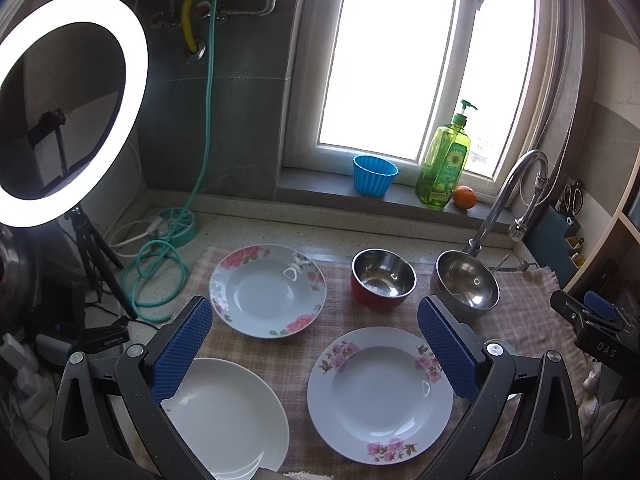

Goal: Organize plates and bowls
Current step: 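Move both grippers down to the rim of the pink-flower plate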

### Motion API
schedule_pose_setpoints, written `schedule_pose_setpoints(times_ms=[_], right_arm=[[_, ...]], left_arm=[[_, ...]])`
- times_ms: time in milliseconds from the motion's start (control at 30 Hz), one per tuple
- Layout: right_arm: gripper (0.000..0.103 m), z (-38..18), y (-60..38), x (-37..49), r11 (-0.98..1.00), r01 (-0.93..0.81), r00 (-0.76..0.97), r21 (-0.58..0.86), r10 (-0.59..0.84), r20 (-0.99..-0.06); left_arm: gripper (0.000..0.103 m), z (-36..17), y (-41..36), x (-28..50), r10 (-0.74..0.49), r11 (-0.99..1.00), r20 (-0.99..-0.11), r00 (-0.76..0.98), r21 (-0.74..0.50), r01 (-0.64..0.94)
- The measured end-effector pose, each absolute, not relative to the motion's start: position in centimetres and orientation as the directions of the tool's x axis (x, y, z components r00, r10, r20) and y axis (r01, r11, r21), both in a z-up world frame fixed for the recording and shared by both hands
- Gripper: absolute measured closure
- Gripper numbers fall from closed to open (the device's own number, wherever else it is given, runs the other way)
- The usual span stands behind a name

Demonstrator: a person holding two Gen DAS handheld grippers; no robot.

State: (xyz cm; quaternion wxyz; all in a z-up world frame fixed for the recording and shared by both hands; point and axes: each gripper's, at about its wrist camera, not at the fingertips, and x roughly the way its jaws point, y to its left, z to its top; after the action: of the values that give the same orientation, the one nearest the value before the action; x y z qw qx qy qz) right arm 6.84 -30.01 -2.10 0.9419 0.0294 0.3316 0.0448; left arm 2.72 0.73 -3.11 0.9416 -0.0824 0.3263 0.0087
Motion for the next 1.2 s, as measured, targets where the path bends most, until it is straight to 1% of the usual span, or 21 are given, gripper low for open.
schedule_pose_setpoints(times_ms=[367, 467, 533, 667, 767, 833, 900, 933, 967, 1000, 1033, 1067, 1200], right_arm=[[0.000, -6.7, -29.0, 6.8, 0.984, -0.103, 0.679, 0.149, 0.178, -0.712], [0.003, -8.0, -28.5, 6.6, 0.980, -0.116, 0.647, 0.160, 0.197, -0.737], [0.008, -8.9, -28.1, 6.4, 0.976, -0.125, 0.618, 0.180, 0.218, -0.755], [0.015, -10.6, -27.5, 6.0, 0.968, -0.128, 0.559, 0.214, 0.249, -0.791], [0.021, -11.9, -27.2, 5.8, 0.966, -0.123, 0.527, 0.227, 0.258, -0.810], [0.027, -12.7, -27.0, 5.6, 0.963, -0.121, 0.507, 0.239, 0.268, -0.820], [0.030, -13.5, -27.2, 5.5, 0.957, -0.114, 0.484, 0.267, 0.288, -0.827], [0.035, -14.0, -27.3, 5.5, 0.954, -0.109, 0.472, 0.281, 0.298, -0.830], [0.037, -14.3, -27.3, 5.5, 0.951, -0.104, 0.461, 0.292, 0.307, -0.833], [0.043, -14.7, -27.5, 5.5, 0.947, -0.096, 0.445, 0.306, 0.316, -0.838], [0.046, -15.0, -27.5, 5.5, 0.944, -0.090, 0.435, 0.319, 0.325, -0.840], [0.046, -15.3, -27.7, 5.4, 0.940, -0.084, 0.427, 0.331, 0.334, -0.840], [0.047, -16.5, -28.3, 5.6, 0.918, -0.060, 0.394, 0.392, 0.382, -0.836]], left_arm=[[0.001, -6.6, 0.5, 4.9, -0.032, 0.994, -0.706, 0.708, -0.097, -0.052], [0.001, -7.6, 0.5, 5.6, -0.055, 0.993, -0.732, 0.680, -0.108, -0.036], [0.001, -8.2, 0.7, 6.0, -0.080, 0.991, -0.746, 0.662, -0.129, -0.026], [0.012, -9.5, 0.7, 7.0, -0.120, 0.988, -0.772, 0.624, -0.153, 0.001], [0.026, -10.6, 0.6, 7.8, -0.181, 0.981, -0.795, 0.579, -0.192, 0.043], [0.033, -11.5, 0.5, 8.3, -0.219, 0.973, -0.810, 0.545, -0.223, 0.059], [0.044, -12.3, 0.4, 8.7, -0.255, 0.964, -0.823, 0.508, -0.254, 0.074], [0.046, -12.7, 0.4, 8.9, -0.271, 0.960, -0.828, 0.491, -0.267, 0.080], [0.047, -13.1, 0.3, 9.1, -0.282, 0.957, -0.833, 0.475, -0.277, 0.083], [0.051, -13.4, 0.2, 9.3, -0.294, 0.954, -0.838, 0.459, -0.287, 0.085], [0.053, -13.8, 0.2, 9.5, -0.309, 0.949, -0.843, 0.441, -0.302, 0.087], [0.057, -14.0, 0.1, 9.7, -0.325, 0.944, -0.847, 0.422, -0.318, 0.089], [0.062, -15.1, 0.2, 10.4, -0.351, 0.935, -0.859, 0.374, -0.344, 0.088]])
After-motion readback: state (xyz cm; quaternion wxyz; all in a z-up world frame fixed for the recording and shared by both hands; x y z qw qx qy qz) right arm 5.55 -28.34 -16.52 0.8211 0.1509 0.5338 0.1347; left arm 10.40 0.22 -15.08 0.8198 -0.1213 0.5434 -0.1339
